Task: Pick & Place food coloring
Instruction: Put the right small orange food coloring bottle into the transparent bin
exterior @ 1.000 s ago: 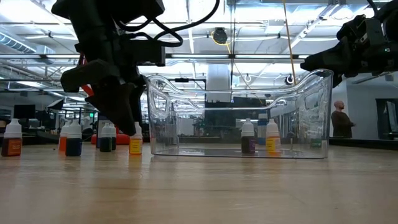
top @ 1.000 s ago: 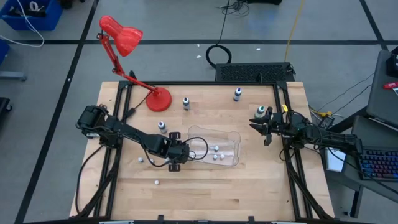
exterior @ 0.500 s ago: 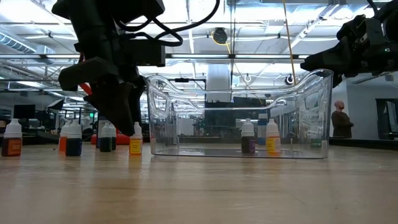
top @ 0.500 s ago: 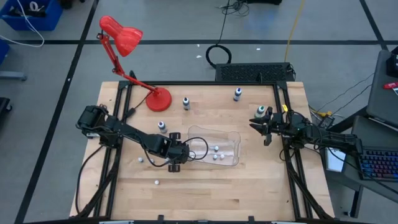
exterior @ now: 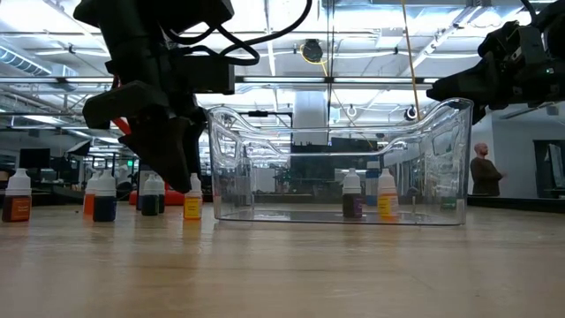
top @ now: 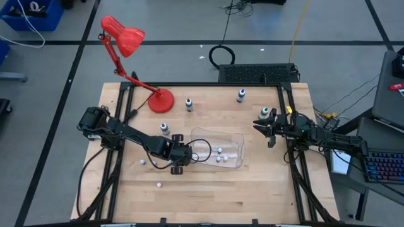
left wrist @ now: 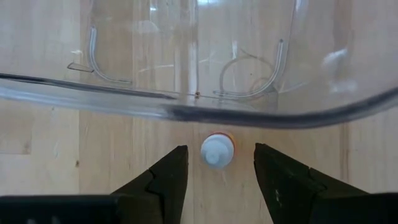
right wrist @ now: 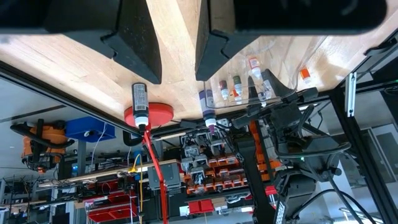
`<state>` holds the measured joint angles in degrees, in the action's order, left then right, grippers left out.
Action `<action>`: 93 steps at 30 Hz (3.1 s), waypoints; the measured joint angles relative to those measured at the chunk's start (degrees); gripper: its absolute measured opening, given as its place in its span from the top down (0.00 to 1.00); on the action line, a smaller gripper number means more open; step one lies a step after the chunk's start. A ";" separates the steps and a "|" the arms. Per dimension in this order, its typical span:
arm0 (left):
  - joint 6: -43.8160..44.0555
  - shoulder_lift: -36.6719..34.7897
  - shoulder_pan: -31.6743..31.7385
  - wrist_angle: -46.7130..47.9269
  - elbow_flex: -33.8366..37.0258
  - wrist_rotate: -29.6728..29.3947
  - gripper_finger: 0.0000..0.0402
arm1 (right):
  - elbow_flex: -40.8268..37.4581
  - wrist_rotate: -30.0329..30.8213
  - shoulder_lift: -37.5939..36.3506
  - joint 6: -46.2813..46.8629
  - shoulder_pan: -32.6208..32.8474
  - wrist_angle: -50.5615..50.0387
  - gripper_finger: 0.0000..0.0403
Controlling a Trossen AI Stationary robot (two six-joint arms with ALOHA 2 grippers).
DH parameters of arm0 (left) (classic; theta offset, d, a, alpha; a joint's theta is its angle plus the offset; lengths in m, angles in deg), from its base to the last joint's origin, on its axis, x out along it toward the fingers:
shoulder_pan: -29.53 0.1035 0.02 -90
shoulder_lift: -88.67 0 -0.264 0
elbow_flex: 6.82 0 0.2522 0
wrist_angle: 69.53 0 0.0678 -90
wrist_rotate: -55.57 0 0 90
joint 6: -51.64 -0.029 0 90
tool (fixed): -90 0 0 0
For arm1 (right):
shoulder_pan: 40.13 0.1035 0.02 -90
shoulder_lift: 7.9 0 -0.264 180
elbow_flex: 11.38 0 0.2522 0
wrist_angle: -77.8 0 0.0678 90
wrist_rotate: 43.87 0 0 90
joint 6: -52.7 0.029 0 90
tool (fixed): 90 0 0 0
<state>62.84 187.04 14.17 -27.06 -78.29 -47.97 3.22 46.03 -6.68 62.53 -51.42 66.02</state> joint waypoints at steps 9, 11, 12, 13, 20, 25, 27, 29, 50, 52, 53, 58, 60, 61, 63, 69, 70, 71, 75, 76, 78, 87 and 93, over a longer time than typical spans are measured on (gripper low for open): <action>0.09 0.00 0.17 0.02 0.00 0.00 0.54 | 0.00 -0.02 0.00 -0.02 -0.01 0.00 0.78; 0.32 0.00 0.41 0.04 0.00 0.00 0.54 | -0.01 -0.02 0.00 -0.02 0.00 0.00 0.78; 0.50 0.00 0.59 0.04 0.00 0.00 0.54 | 0.00 0.00 0.00 -0.01 -0.01 0.00 0.78; 0.55 0.00 0.77 0.04 0.00 0.00 0.54 | 0.00 -0.01 0.00 -0.01 -0.01 0.00 0.78; 0.83 -0.03 1.51 0.04 0.00 0.75 0.54 | -0.01 -0.02 0.02 -0.01 0.00 0.00 0.78; 0.92 -0.03 1.27 0.04 0.00 2.01 0.54 | -0.02 0.00 0.02 -0.02 0.00 0.00 0.78; 0.98 -0.03 1.25 0.04 0.00 2.05 0.54 | 0.00 -0.01 0.01 -0.02 -0.01 0.00 0.78; 0.98 -0.03 1.25 0.04 0.00 2.05 0.54 | 0.00 -0.01 0.00 -0.01 0.00 -0.01 0.78; 1.03 -0.03 1.25 -0.05 0.00 2.03 0.54 | 0.00 -0.01 0.00 -0.02 -0.01 0.00 0.78; 1.03 -0.03 1.25 -0.07 0.00 2.03 0.54 | 0.00 -0.02 0.00 -0.02 0.00 0.00 0.78; 1.03 -0.03 1.25 -0.07 0.00 2.03 0.54 | 0.00 -0.01 0.00 -0.01 0.00 0.00 0.78; 1.03 -0.03 1.25 -0.07 0.00 2.03 0.54 | -0.01 0.00 0.00 0.00 0.00 0.00 0.78; 1.04 -0.03 1.25 -0.07 0.00 2.03 0.54 | -0.01 0.00 0.01 0.00 -0.02 -0.02 0.78; 1.06 -0.03 1.25 -0.07 0.00 2.03 0.54 | -0.02 -0.02 0.00 -0.02 0.00 0.00 0.78; 1.16 -0.03 1.25 -0.07 0.00 2.03 0.54 | -0.02 0.00 0.02 -0.02 -0.02 0.00 0.78; 1.36 -0.03 1.25 -0.07 0.00 2.05 0.59 | -0.01 0.00 0.02 -0.01 -0.01 -0.01 0.78; 1.36 -0.03 1.25 -0.07 0.00 2.05 0.62 | 0.00 -0.02 0.01 -0.01 -0.01 0.00 0.78; 1.36 -0.03 1.25 -0.07 0.00 2.05 0.65 | 0.00 -0.01 0.00 -0.02 0.00 -0.02 0.78; 1.36 -0.03 1.25 -0.25 0.00 2.05 0.77 | -0.02 -0.02 0.02 0.00 0.00 -0.02 0.78; 1.36 -0.03 1.25 -0.36 0.00 2.07 0.80 | -0.01 -0.02 0.01 -0.02 0.00 -0.01 0.78; 1.39 -0.03 1.25 -0.39 0.00 2.07 0.84 | 0.00 0.00 0.02 0.00 0.00 0.00 0.78; 2.47 -0.09 1.86 -0.37 -0.04 4.52 0.85 | -0.01 -0.01 0.02 -0.01 0.00 -0.01 0.78; 2.54 -0.09 0.95 -0.32 -0.04 4.57 0.88 | 0.00 -0.01 0.00 -0.02 0.00 0.00 0.78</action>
<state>65.37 186.95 15.12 -27.38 -78.34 -43.40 3.21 46.03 -6.68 62.51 -51.42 66.02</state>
